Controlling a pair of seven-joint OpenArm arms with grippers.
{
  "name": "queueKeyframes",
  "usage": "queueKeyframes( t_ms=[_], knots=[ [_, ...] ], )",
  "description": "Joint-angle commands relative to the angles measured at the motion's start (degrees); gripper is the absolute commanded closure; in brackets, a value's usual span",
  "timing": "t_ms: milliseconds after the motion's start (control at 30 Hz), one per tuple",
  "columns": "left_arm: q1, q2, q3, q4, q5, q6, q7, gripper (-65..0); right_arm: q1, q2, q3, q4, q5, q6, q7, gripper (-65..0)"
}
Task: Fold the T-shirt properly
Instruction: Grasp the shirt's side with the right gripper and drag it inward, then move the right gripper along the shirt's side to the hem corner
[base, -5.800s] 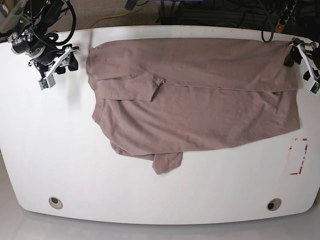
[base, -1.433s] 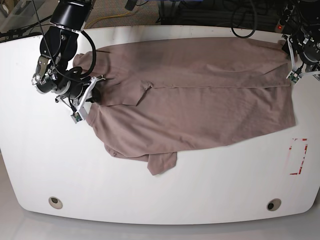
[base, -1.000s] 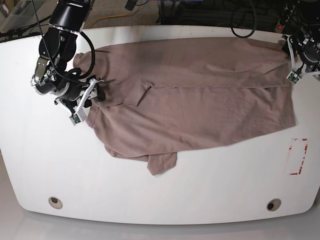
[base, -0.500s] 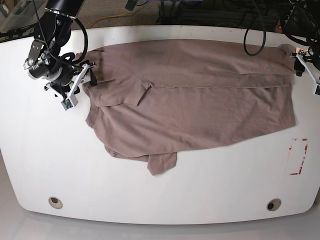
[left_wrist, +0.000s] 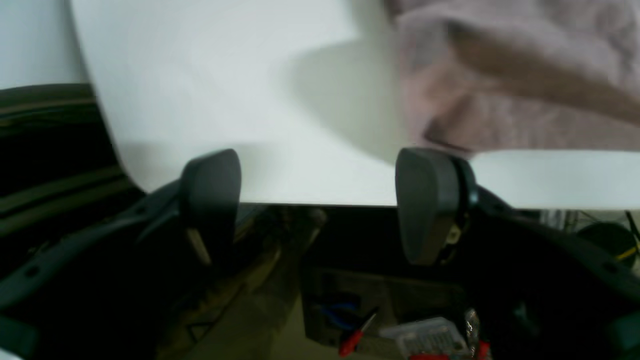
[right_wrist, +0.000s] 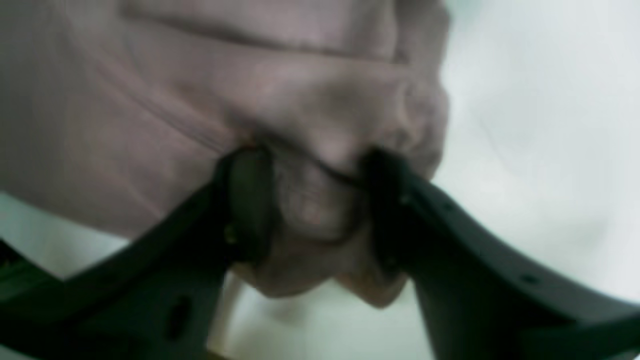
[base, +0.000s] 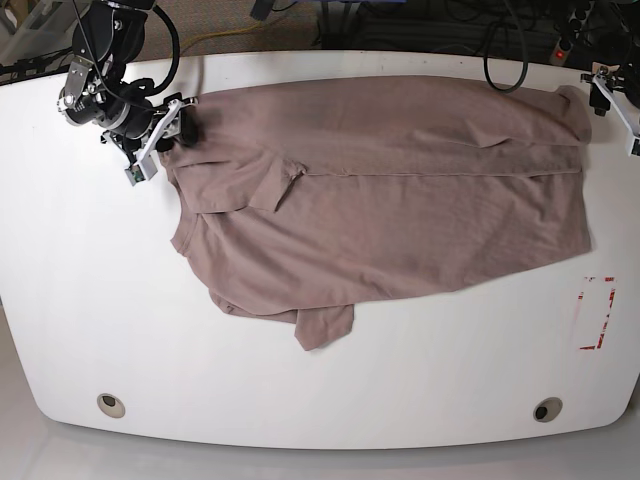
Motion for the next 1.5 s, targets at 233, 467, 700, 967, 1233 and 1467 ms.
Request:
queueKeyframes(
  t_ms=[233,467,700,967,1233,1467],
  knots=[
    [-1.31,-0.63,3.26,0.70,-0.03,0.05,-0.81,-44.6,-3.56,0.91,1.02,2.59,0.19,0.06,-0.62,-4.1],
    [-1.66,-0.90,9.59,0.70,-0.12,0.05,-0.90,-44.6,-6.46,0.91,5.94,6.45,0.10,0.06,-0.80,-4.3],
    [-3.86,-0.90,13.10,0.61,-0.21,0.05,-0.90,-44.6,-6.20,0.91,7.61,8.12,0.19,0.06,-0.89,-20.6],
    [-8.17,-0.81,13.10,0.44,0.06,0.05,-0.90,-44.6,-6.11,0.91,7.79,15.07,-0.08,0.06,-1.06,-43.1],
    [-12.38,-0.63,13.10,0.44,0.06,0.05,-0.90,-44.6,3.21,3.37,7.35,9.00,-0.43,0.06,-0.98,-43.0],
    [-14.23,-0.46,13.10,0.44,0.06,0.05,-0.90,-44.6,16.13,7.15,7.08,-5.41,-0.43,0.06,-0.98,-43.0]
  ],
)
